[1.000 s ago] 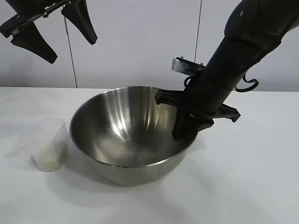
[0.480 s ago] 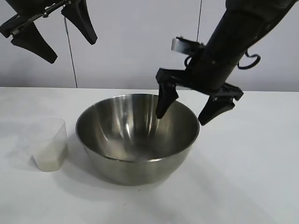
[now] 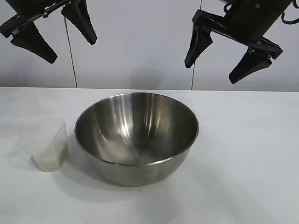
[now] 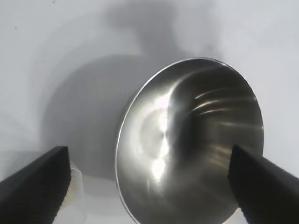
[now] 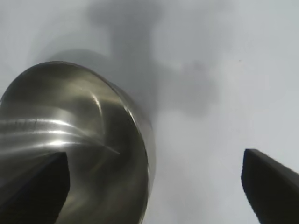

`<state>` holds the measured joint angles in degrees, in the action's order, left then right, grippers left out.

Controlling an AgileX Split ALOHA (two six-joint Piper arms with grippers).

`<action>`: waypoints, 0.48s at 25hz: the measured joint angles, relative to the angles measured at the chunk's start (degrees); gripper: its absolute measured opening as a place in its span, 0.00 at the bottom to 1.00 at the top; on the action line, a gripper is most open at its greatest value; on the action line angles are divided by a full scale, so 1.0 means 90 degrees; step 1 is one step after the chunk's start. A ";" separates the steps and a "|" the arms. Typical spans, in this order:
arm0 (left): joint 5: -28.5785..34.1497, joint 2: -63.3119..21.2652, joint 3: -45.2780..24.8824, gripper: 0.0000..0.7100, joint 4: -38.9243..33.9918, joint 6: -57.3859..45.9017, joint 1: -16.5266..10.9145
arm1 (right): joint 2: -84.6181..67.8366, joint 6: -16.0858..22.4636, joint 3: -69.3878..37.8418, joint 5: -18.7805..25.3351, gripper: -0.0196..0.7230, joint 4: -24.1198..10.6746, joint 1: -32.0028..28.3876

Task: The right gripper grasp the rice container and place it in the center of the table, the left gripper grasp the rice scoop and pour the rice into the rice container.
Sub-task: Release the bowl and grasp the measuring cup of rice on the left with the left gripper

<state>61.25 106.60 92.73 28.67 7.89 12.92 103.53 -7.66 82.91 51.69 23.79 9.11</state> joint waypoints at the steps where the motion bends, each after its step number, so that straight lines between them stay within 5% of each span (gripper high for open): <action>1: 0.0000 0.0000 0.0000 0.93 0.0000 0.0000 0.0000 | 0.0000 -0.0024 0.0000 0.0000 0.96 0.0054 -0.0040; 12: 0.0504 0.0000 0.0000 0.93 -0.0322 0.0063 0.0000 | -0.0007 -0.0106 0.0000 -0.0045 0.96 0.0247 -0.0092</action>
<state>65.79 106.60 92.73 25.77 8.45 12.92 103.46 -8.61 82.91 51.29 26.02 8.28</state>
